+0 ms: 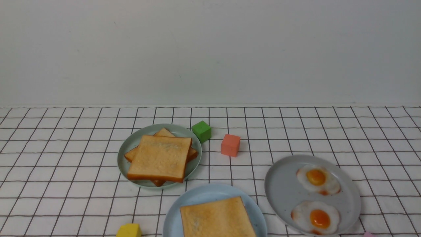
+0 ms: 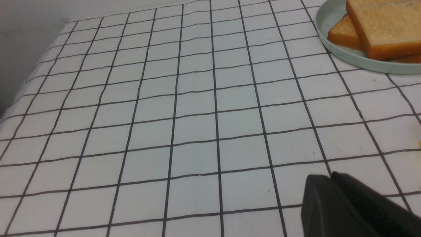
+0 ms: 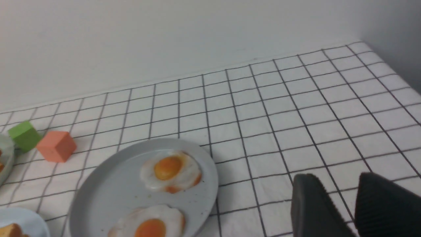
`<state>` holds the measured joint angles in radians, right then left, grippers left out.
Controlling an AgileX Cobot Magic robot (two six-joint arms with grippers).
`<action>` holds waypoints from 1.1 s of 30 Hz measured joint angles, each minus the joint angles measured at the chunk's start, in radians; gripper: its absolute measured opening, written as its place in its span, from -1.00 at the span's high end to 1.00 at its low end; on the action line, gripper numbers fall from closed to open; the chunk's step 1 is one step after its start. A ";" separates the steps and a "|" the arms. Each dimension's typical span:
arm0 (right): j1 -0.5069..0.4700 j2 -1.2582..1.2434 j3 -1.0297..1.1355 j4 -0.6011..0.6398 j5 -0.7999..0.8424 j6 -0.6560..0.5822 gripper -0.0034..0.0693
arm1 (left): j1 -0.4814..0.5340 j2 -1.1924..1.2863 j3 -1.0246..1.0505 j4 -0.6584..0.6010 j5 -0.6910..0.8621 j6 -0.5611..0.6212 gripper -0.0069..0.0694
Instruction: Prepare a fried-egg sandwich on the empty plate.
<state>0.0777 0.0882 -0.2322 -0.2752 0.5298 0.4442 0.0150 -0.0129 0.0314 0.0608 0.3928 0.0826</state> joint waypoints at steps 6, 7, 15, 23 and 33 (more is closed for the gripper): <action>-0.108 -0.032 0.150 0.064 -0.040 -0.095 0.27 | 0.000 0.000 0.000 0.000 0.000 0.000 0.72; -0.121 -0.043 0.161 0.073 -0.042 -0.124 0.26 | 0.000 0.000 0.000 0.000 0.000 0.000 0.72; -0.196 -0.099 0.246 0.190 -0.126 -0.279 0.25 | 0.000 0.000 0.000 0.000 0.000 0.000 0.71; -0.196 -0.099 0.248 0.202 -0.137 -0.288 0.25 | 0.000 0.000 0.000 0.000 0.000 0.000 0.68; -0.196 -0.099 0.248 0.202 -0.138 -0.290 0.25 | 0.000 0.000 0.000 0.000 0.000 0.000 0.66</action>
<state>-0.1182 -0.0109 0.0157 -0.0728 0.3921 0.1541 0.0150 -0.0129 0.0314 0.0608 0.3928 0.0826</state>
